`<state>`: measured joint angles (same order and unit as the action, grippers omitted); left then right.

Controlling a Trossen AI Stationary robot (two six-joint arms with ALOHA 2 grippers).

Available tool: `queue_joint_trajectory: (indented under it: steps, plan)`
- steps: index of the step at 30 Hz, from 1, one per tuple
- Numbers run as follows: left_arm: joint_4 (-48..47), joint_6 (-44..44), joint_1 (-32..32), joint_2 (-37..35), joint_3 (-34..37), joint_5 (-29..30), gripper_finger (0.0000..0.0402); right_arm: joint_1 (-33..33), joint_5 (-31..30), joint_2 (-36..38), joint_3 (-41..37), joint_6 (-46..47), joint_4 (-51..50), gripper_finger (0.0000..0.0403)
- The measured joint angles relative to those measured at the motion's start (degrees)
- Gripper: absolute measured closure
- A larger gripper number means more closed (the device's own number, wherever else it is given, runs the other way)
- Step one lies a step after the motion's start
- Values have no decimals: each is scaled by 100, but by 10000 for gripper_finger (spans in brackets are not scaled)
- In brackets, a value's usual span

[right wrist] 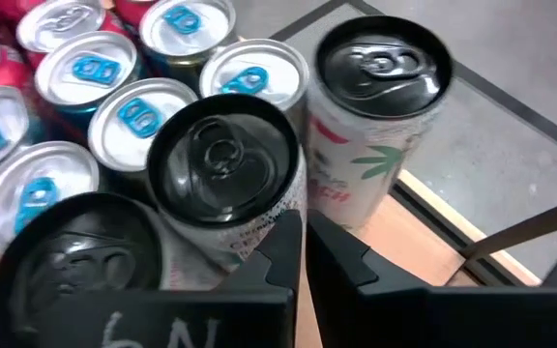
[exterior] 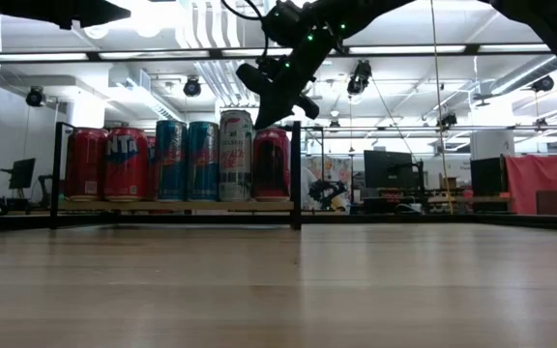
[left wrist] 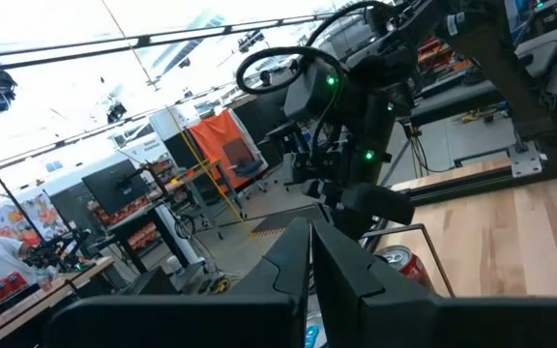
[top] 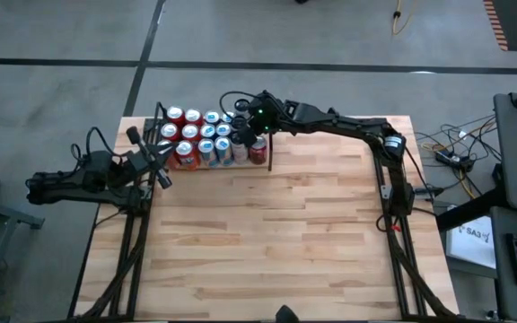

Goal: Place canned beverage on shelf
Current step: Adjust the soda cans on the shelf

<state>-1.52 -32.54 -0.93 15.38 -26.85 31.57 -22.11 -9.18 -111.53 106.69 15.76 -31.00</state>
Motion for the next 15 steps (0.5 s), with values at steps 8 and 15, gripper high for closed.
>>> queue_joint_trajectory:
  steps: [8, 15]
  plan:
    - [0, -1, 0, 0, 0, -1, 402, 48, -95, 4, 2, 31, -4, 394]
    - [0, -2, 0, 0, 0, -2, 402, -164, -616, 50, 112, -41, 60, 394]
